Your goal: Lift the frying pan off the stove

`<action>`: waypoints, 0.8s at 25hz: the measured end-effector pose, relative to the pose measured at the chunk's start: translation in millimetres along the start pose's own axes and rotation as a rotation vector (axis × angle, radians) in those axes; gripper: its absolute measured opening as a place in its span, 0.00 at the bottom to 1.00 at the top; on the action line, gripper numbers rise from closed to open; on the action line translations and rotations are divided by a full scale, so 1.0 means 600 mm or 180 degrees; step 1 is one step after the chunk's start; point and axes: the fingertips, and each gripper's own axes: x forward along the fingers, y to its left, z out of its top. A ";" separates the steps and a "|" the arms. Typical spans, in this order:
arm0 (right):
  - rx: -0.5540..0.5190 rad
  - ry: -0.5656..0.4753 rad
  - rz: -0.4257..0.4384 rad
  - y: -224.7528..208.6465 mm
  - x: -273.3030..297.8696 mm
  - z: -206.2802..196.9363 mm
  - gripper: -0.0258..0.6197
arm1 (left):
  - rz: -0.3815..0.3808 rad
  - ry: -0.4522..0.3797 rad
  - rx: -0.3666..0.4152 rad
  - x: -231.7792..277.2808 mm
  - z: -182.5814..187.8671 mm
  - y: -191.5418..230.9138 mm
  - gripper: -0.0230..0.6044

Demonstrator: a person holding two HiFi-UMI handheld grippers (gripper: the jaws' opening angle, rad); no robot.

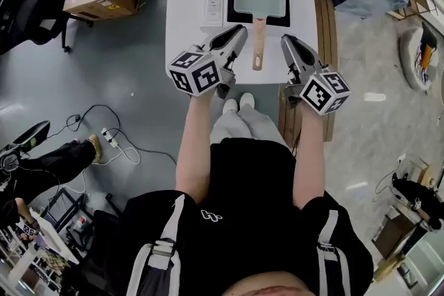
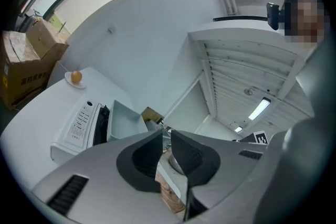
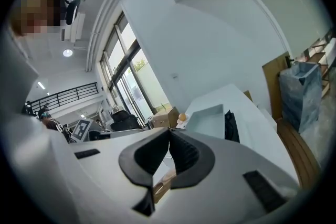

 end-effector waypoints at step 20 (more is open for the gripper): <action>0.0896 0.0924 0.0708 -0.036 0.062 -0.129 0.42 | -0.0423 0.1294 -0.0524 0.021 -0.165 0.019 0.50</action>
